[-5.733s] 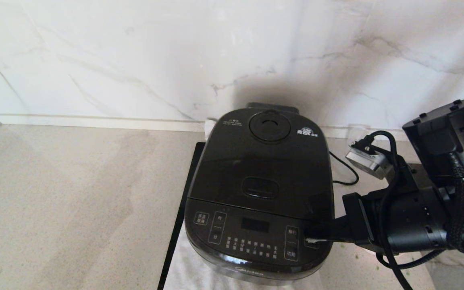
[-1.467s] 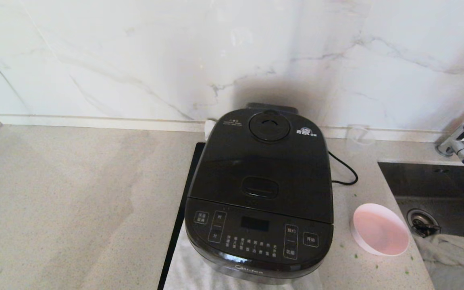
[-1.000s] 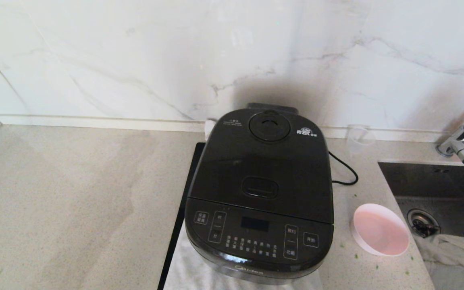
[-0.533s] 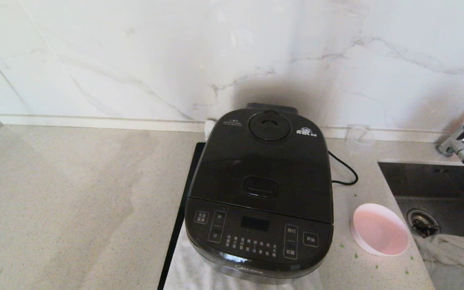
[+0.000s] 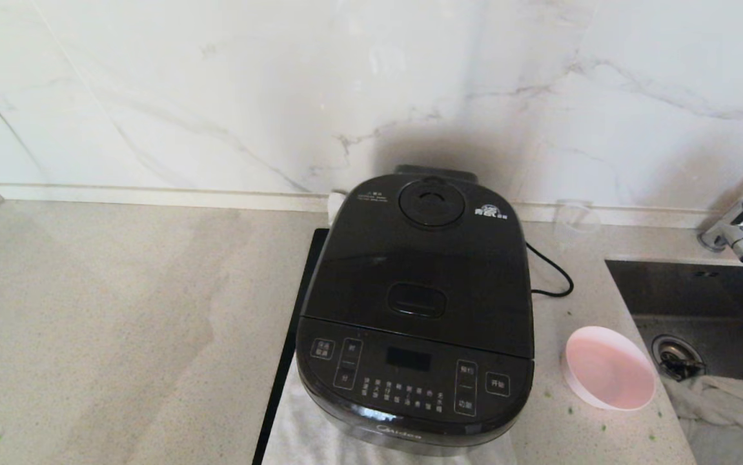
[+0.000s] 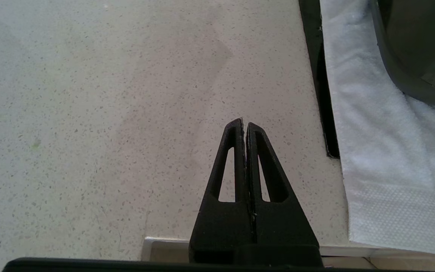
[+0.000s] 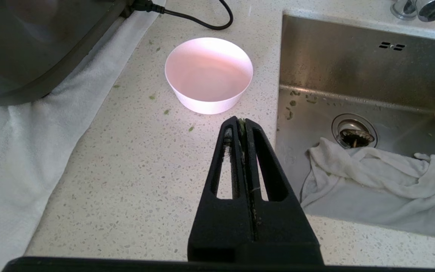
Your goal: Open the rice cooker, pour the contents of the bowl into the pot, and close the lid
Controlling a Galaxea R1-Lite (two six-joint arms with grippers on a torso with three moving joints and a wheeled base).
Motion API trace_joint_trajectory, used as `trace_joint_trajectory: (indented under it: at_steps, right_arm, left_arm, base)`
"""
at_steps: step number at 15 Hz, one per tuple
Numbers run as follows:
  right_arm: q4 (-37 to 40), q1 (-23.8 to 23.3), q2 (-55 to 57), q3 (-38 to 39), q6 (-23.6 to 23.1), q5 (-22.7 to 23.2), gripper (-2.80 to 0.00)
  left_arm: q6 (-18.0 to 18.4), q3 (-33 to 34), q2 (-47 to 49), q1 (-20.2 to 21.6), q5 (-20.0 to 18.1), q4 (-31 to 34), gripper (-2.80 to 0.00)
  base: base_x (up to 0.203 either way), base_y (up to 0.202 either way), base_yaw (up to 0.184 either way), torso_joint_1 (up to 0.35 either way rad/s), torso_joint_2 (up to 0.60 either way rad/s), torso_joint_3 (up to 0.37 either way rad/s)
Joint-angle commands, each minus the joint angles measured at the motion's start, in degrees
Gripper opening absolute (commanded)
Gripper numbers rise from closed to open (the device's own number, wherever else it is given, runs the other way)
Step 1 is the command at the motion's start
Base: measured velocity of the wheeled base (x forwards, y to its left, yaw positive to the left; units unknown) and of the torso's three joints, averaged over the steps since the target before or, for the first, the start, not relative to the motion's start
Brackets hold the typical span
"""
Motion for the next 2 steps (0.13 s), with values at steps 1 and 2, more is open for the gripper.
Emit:
trace_joint_trajectory:
  at_steps: [1, 2]
  right_arm:
    - [0.1, 0.0, 0.1, -0.1, 0.2, 0.0, -2.8]
    - [0.1, 0.0, 0.1, -0.1, 0.3, 0.1, -2.8]
  left_arm:
    - [0.0, 0.0, -0.1, 0.0, 0.0, 0.0, -2.8]
    - [0.0, 0.0, -0.1, 0.0, 0.1, 0.0, -2.8]
  base:
    - [0.0, 0.0, 0.0, 0.0, 0.0, 0.0]
    - [0.0, 0.0, 0.0, 0.0, 0.0, 0.0]
